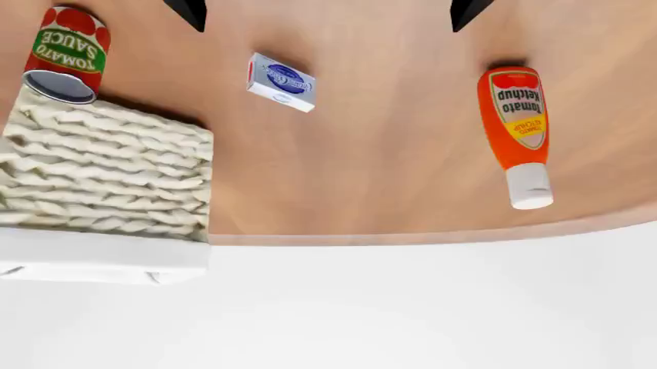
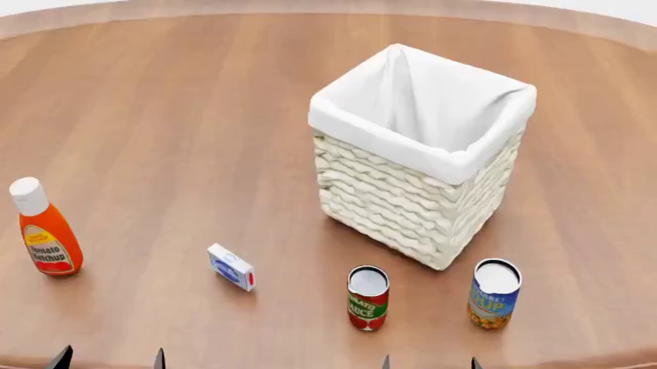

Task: Pick up the ketchup, and put it in the basket.

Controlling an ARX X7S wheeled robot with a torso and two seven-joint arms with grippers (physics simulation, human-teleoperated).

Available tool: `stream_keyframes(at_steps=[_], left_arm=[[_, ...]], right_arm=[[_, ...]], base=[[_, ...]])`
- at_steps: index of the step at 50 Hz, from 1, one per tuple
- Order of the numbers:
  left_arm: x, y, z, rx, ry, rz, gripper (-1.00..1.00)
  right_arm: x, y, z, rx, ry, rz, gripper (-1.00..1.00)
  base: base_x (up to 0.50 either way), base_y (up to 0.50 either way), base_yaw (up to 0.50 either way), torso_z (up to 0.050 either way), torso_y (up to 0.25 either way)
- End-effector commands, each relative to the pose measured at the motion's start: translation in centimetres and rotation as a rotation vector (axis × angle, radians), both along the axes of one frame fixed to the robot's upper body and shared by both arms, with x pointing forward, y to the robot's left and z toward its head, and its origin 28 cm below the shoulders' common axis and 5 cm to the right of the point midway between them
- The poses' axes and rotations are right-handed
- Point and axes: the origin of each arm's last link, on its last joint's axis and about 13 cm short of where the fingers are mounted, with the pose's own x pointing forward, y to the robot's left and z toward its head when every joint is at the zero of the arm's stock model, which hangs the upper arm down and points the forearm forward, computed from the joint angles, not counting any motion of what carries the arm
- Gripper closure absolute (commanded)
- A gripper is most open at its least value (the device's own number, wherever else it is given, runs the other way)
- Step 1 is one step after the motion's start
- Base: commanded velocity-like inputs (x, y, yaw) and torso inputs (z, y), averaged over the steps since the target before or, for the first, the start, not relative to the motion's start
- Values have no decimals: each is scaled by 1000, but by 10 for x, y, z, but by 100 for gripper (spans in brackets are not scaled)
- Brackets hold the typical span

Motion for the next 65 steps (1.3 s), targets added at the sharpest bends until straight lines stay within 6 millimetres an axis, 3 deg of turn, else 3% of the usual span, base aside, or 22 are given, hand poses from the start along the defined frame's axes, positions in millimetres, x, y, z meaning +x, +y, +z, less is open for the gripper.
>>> stream_keyframes(at_steps=[1, 30, 36, 41, 65], left_arm=[[-3, 2, 1, -3, 0, -2, -100], [-16, 8, 18, -19, -24, -7, -100], [-25, 6, 32, -19, -53, -27, -100], [-34, 6, 47, -20, -95, -44, -100], [-37, 7, 57, -6, -119, -46, -100]], right_arm=[[-3, 2, 1, 3, -10, -7, -100], [-16, -1, 19, 25, -71, -23, -100], [-24, -4, 34, 72, -128, 5, -100], [-31, -7, 46, 80, -158, 3, -100], [-35, -14, 55, 88, -172, -39, -100]], base=[[0, 0, 0, 0, 0], [0, 0, 0, 0, 0], [9, 0, 0, 0, 0], [470, 175, 0, 0, 0], [243, 31, 0, 0, 0]])
